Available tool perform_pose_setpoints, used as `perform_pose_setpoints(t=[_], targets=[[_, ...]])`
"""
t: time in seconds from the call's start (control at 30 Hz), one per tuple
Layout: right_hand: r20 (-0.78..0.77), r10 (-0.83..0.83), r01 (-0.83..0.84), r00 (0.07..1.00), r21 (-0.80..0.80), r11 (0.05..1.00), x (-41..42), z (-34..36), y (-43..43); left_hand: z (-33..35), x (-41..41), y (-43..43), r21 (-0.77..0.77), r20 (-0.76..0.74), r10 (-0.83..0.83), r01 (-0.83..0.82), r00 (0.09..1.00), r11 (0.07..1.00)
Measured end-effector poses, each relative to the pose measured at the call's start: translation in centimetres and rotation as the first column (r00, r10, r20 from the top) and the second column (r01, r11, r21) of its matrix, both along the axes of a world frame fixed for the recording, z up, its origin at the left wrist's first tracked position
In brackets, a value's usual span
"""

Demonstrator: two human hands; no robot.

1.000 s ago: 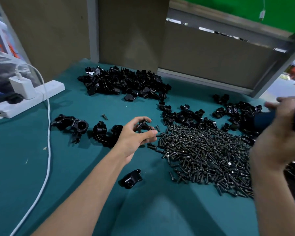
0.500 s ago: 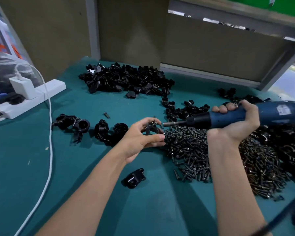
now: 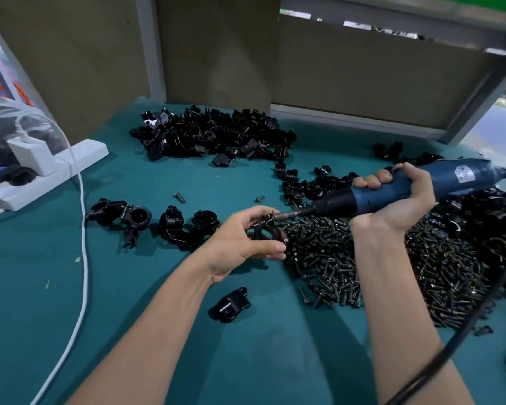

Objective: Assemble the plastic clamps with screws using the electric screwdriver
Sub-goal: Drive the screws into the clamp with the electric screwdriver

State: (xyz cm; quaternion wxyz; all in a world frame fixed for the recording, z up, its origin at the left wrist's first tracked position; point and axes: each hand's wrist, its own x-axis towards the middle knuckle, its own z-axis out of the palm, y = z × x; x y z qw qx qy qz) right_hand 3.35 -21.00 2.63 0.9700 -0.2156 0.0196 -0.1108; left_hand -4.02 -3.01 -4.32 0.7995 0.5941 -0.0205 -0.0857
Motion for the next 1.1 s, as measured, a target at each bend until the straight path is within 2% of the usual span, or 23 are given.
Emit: perform_pose_setpoints(t=[0.1,0.7,1.1], targets=[[-0.003,0.011,-0.011,1.000,-0.009,1.000,0.2,-0.5,-0.1,0.0,-0.1,0.0,0.058,-0.008,-0.008,0.008,1.000,0.998],[-0.016,0.016,-0.016,1.000,0.008,1.000,0.0,-1.3,-0.3,-0.2,-0.1,0.1,0.179,-0.051,-0.032,0.040,0.998,0.983],[-0.038,-0.003,0.004,0.999,0.025,1.000,0.0,-1.8,0.0,-0.1,-0.1,0.4,0.213,-0.030,-0.023,0.029,0.999,0.977]])
